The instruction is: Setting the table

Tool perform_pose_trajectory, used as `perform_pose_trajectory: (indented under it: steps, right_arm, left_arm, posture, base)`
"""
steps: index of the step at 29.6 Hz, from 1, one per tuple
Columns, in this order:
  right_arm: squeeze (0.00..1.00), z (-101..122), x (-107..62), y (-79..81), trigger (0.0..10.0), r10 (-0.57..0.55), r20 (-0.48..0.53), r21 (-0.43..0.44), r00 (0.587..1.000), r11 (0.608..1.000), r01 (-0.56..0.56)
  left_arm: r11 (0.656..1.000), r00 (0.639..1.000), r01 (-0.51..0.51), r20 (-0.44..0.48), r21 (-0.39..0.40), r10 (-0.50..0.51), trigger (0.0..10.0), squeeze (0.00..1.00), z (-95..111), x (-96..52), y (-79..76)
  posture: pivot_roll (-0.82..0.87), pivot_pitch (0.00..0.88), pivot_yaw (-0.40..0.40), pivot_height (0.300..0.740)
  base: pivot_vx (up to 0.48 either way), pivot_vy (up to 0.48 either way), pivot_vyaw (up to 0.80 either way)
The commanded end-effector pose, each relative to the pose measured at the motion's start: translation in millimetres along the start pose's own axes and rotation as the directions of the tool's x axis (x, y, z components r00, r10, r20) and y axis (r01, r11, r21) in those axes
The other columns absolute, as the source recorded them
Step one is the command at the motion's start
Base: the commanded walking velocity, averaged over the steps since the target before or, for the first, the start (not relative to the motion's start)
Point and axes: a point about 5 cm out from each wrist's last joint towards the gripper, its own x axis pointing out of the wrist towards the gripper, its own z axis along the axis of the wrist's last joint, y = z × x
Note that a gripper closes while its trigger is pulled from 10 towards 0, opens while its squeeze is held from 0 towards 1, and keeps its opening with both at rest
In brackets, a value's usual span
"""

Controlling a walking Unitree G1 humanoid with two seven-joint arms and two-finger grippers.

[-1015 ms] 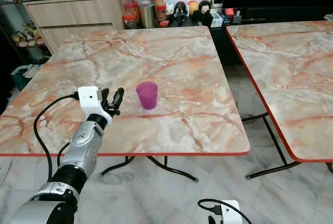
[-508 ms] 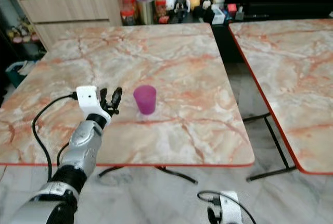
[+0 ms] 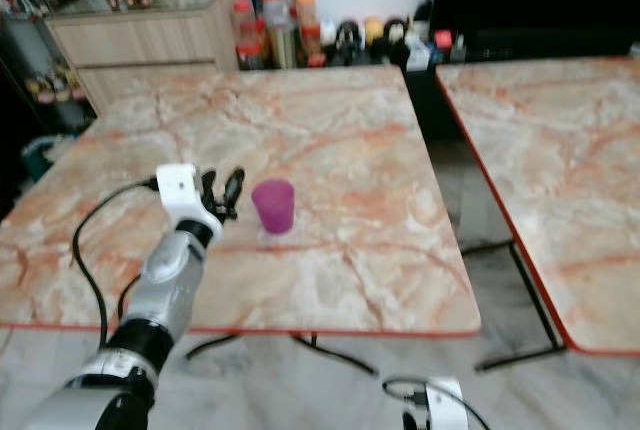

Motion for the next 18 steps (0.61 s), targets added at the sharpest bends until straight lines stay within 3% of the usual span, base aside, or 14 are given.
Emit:
perform_pose_trajectory:
  steps: [1,4,14,18]
  right_arm:
    - [0.00,4,1.7,3.3,10.0,0.009,0.008,0.002,1.000,1.000,-0.009]
    - [0.00,4,1.6,3.8,10.0,0.010,0.007,0.004,1.000,1.000,-0.010]
    - [0.00,2,1.7,6.3,10.0,0.015,0.001,0.008,1.000,1.000,-0.015]
    - [0.00,0,1.7,8.8,10.0,0.018,-0.005,0.011,1.000,1.000,-0.018]
  left_arm:
    - [1.000,1.000,-0.004,0.025,0.002,0.004,10.0,0.00,6,1.7,0.7]
    - [1.000,1.000,-0.003,0.026,0.000,0.003,10.0,0.00,6,1.7,0.7]
    - [0.999,0.999,0.038,0.011,-0.034,-0.038,10.0,0.00,7,3.8,-3.7]
    - [0.994,0.992,0.109,-0.055,-0.028,-0.111,10.0,0.00,5,5.4,-9.9]
  posture:
    - [0.07,0.000,0.037,0.740]
    - [0.07,0.000,0.037,0.740]
    - [0.07,0.000,0.044,0.740]
    - [0.07,0.000,0.046,0.740]
  base:
    - [0.281,0.000,0.00]
    - [0.249,0.000,0.00]
    - [0.000,0.000,0.00]
    - [0.000,0.000,0.00]
